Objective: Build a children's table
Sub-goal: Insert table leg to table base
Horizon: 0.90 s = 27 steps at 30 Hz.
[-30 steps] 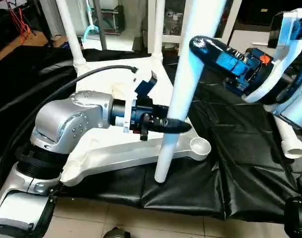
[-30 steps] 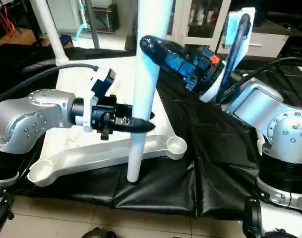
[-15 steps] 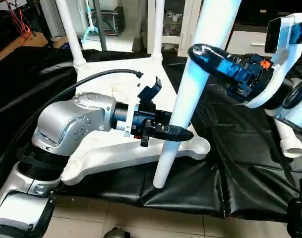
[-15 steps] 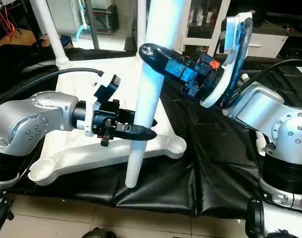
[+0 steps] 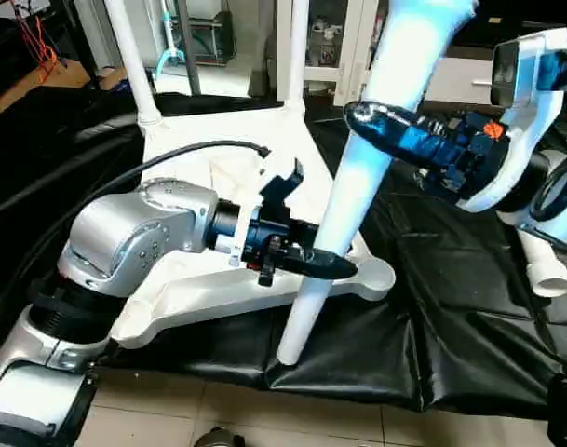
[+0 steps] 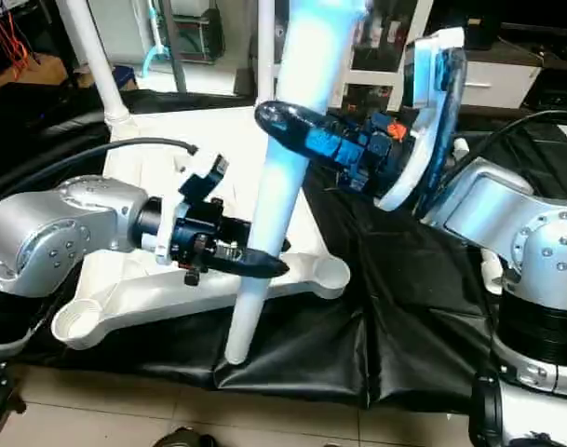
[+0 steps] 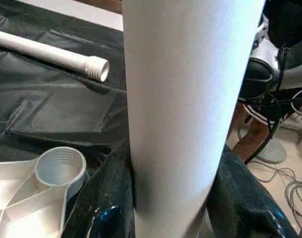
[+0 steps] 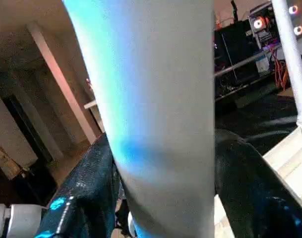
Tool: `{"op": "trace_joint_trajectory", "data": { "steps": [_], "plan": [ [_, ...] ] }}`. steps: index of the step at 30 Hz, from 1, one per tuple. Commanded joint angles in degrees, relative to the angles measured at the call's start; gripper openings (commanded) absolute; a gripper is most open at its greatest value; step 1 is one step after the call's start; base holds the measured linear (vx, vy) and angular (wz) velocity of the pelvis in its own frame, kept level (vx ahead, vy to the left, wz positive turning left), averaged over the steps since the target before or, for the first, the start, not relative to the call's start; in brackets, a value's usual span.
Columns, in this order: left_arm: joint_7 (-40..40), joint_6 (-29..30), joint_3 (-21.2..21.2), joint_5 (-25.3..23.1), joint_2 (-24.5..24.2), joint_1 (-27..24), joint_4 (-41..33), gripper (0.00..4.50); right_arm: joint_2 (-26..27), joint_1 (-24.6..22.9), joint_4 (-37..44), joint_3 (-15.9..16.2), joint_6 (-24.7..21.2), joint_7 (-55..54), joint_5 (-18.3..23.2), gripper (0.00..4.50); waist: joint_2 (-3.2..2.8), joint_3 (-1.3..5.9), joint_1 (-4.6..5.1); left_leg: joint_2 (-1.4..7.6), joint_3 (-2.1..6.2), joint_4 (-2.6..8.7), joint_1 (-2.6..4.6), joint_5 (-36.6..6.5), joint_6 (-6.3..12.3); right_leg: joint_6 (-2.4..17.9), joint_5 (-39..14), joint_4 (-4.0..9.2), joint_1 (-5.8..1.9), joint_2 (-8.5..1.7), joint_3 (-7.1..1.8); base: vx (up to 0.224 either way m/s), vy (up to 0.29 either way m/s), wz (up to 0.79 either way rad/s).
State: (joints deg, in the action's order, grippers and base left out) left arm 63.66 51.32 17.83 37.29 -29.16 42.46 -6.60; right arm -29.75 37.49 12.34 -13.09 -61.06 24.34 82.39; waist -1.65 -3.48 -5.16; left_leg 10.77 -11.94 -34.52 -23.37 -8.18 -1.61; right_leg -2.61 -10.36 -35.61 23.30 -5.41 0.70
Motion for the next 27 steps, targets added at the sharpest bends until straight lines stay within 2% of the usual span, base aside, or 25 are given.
{"op": "trace_joint_trajectory", "data": {
  "steps": [1, 3, 11, 13, 14, 15, 17, 18, 19, 20, 22, 23, 24, 27],
  "plan": [
    [0.99, -0.71, 0.35, -0.23, -0.21, 0.16, -2.19, 1.68, -0.59, -0.72, -0.34, 0.02, 0.11, -0.35, -1.30, 2.23, 0.80, 4.46, -0.10, 1.05, 0.98, 4.10, 2.27, -16.23, -5.95, 8.31, -18.40, 4.48, -1.24, -1.51, -0.65, 0.000, 0.000, 0.00],
    [1.06, -0.84, 0.36, -0.29, -0.29, 0.20, -2.04, 1.68, -0.41, -0.73, -0.53, -0.16, 0.42, -0.57, -1.30, 2.06, 0.76, 4.42, -0.06, 1.06, 1.01, 4.12, 2.28, -16.55, -5.96, 8.29, -18.84, 4.53, -1.21, -1.54, -0.65, 0.000, 0.000, 0.00],
    [-0.80, -2.60, -1.59, -1.26, 1.00, 0.11, -0.28, 1.68, 1.26, 0.00, -2.91, -2.87, 3.95, -4.06, -2.10, 1.95, 0.71, 4.44, 0.03, 1.01, 1.02, 4.12, 2.39, -17.40, -6.26, 8.23, -19.32, 4.62, -1.07, -1.46, -0.60, 0.000, 0.000, 0.00],
    [-3.51, -4.16, -3.27, -1.97, 2.51, 0.07, 1.12, 1.68, 1.94, 0.12, -3.57, -3.80, 5.20, -5.62, -2.47, 1.95, 0.72, 4.46, 0.05, 1.04, 1.02, 4.12, 2.32, -17.20, -6.19, 8.33, -18.85, 4.62, -1.08, -1.50, -0.62, 0.000, 0.000, 0.00],
    [-4.82, -4.65, -4.08, -2.16, 3.30, 0.11, 1.80, 2.24, 2.13, 0.16, -3.80, -4.08, 5.53, -6.08, -2.60, 1.95, 0.74, 4.49, 0.00, 1.07, 0.99, 4.08, 2.39, -17.34, -6.22, 8.41, -18.77, 4.64, -1.08, -1.53, -0.62, 0.000, 0.000, 0.00],
    [-8.26, -4.45, -6.67, -1.64, 5.25, 0.76, 3.82, 2.38, 2.18, 0.12, -4.09, -4.40, 5.92, -6.53, -3.04, 1.95, 0.74, 4.53, -0.10, 1.12, 1.02, 4.04, 2.43, -17.22, -6.24, 8.48, -18.52, 4.65, -1.12, -1.62, -0.61, 0.000, 0.000, 0.00],
    [-10.90, -4.10, -9.07, -1.18, 6.41, 1.43, 5.97, 2.40, 2.09, -0.03, -4.35, -4.71, 6.20, -6.83, -3.44, 1.94, 0.73, 4.48, -0.05, 1.10, 0.93, 4.04, 2.36, -17.16, -6.60, 8.76, -17.93, 4.54, -1.10, -1.52, -0.59, 0.000, 0.000, 0.00],
    [-11.85, -4.69, -10.33, -1.52, 6.32, 1.70, 7.36, 2.51, 2.06, -0.23, -4.46, -5.00, 6.51, -7.15, -3.61, 1.92, 0.90, 4.55, -0.02, 0.85, 1.05, 3.98, 2.18, -17.07, -6.48, 8.34, -18.46, 4.66, -1.38, -1.53, -0.50, 0.000, 0.000, 0.00],
    [-12.08, -5.26, -11.02, -1.75, 5.90, 1.54, 7.86, 2.68, 2.01, -0.38, -4.46, -5.23, 6.65, -7.42, -3.58, 1.90, 0.65, 4.59, -0.05, 0.83, 1.11, 4.03, 2.15, -17.00, -6.38, 7.93, -18.67, 4.68, -1.42, -1.54, -0.50, 0.000, 0.000, 0.00],
    [-12.61, -5.42, -12.27, -1.46, 5.80, 1.42, 8.51, 2.82, 1.90, -0.51, -4.46, -5.44, 6.80, -7.67, -3.54, 1.87, 0.82, 4.56, 0.00, 0.82, 1.02, 3.97, 2.28, -17.23, -6.14, 7.33, -19.03, 4.86, -1.29, -1.46, -0.52, 0.000, 0.000, 0.00],
    [-12.41, -5.95, -14.37, -0.51, 5.35, 1.08, 9.14, 2.81, 1.57, -0.74, -4.44, -5.71, 7.03, -7.98, -3.75, 1.85, 0.77, 4.67, 0.11, 0.83, 1.16, 4.03, 2.04, -16.22, -5.80, 7.23, -18.04, 4.67, -1.57, -1.45, -0.45, 0.000, 0.000, 0.00],
    [-12.18, -6.25, -14.94, -0.28, 5.19, 0.97, 9.26, 2.81, 1.47, -0.80, -4.42, -5.75, 7.10, -8.07, -3.85, 1.85, 0.77, 4.71, 0.17, 0.87, 1.15, 4.02, 2.03, -15.91, -5.69, 7.31, -17.39, 4.59, -1.54, -1.40, -0.44, 0.000, 0.000, 0.00],
    [-11.43, -6.97, -16.15, 0.21, 4.61, 0.78, 9.64, 3.18, 1.32, -0.90, -4.54, -5.94, 7.29, -8.35, -3.99, 1.83, 0.72, 4.75, 0.06, 0.89, 1.00, 3.88, 2.26, -15.35, -5.30, 7.99, -15.88, 4.53, -1.34, -1.32, -0.50, 0.000, 0.000, 0.00],
    [-12.81, -8.83, -21.97, 1.70, 4.41, 1.51, 12.82, 3.31, 1.42, -0.92, -5.10, -6.49, 7.97, -9.02, -5.35, 1.83, 0.64, 4.77, 0.06, 0.78, 0.92, 3.83, 2.10, -14.33, -5.20, 9.36, -13.41, 4.20, -1.48, -1.14, -0.43, 0.000, 0.000, 0.00]
  ]
}}
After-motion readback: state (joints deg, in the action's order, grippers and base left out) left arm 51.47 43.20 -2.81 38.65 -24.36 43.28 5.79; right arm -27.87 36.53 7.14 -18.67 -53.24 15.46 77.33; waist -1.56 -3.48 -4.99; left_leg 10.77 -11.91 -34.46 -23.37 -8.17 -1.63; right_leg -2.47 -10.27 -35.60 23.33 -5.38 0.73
